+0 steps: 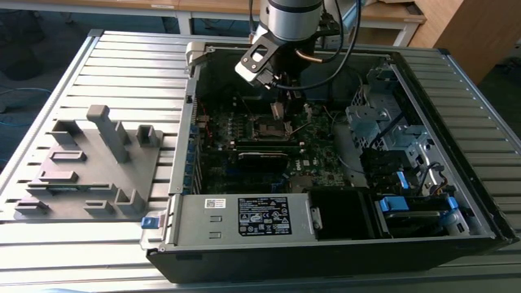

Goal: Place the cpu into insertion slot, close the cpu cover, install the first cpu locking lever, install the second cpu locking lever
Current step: 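Place the cpu into insertion slot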

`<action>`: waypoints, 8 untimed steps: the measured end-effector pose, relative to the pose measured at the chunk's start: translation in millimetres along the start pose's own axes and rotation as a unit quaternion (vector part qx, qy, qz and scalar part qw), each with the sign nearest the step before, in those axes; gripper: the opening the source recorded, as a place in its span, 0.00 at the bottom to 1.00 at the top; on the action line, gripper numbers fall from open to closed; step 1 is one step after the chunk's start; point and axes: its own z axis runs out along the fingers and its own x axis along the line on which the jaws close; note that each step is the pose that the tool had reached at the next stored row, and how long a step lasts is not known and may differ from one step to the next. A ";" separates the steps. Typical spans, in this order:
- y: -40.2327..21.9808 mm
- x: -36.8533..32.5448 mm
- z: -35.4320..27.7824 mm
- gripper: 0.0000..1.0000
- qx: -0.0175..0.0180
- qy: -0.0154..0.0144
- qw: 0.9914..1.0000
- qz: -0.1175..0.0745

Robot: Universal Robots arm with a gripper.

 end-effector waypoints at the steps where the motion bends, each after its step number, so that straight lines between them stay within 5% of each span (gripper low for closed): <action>1: 0.0 0.0 0.0 0.54 0.000 0.000 1.000 0.000; 8: 0.0 0.0 0.0 0.54 0.000 0.000 1.000 0.000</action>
